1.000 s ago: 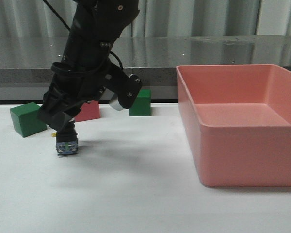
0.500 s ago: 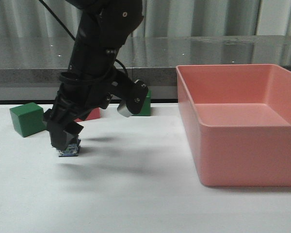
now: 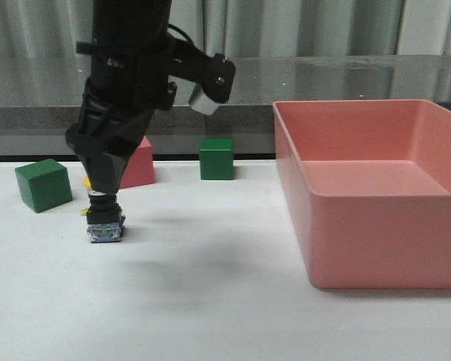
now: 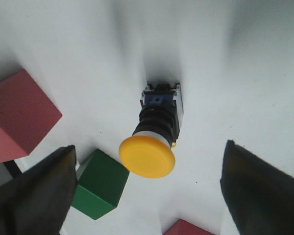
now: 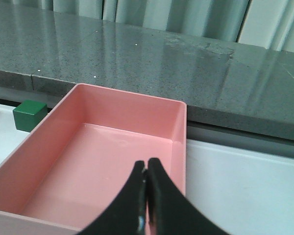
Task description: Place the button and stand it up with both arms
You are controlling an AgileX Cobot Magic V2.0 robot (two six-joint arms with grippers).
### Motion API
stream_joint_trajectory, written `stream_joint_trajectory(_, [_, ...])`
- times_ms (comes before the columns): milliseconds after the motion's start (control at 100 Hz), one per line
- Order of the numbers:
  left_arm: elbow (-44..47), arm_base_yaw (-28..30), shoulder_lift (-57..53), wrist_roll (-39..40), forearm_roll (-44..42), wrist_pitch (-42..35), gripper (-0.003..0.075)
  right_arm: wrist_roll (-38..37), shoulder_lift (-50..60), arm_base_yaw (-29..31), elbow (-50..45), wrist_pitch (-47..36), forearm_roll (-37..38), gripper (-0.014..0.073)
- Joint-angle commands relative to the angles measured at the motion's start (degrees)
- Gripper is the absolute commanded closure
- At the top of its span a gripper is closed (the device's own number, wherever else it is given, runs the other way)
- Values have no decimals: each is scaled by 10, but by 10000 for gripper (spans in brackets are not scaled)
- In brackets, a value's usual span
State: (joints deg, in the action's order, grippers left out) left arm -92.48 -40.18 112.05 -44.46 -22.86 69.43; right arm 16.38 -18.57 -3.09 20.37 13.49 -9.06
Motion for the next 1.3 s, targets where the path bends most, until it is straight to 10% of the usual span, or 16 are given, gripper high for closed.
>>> stream_joint_trajectory(0, [-12,-4,-61,10,-5,30,146,0,-3,5,15,-41,-2,654])
stream_joint_trajectory(190, [-12,-1,-128,86,-5,28,281,0,-3,5,15,-41,-2,654])
stream_joint_trajectory(420, [-12,30,-221,134,36,21,743,0,-3,5,15,-41,-2,654])
stream_joint_trajectory(740, [34,120,-352,273,85,-133,739,0,-3,5,15,-41,-2,654])
stream_joint_trajectory(1290, [532,155,-687,440,85,-580,739,0,-3,5,15,-41,-2,654])
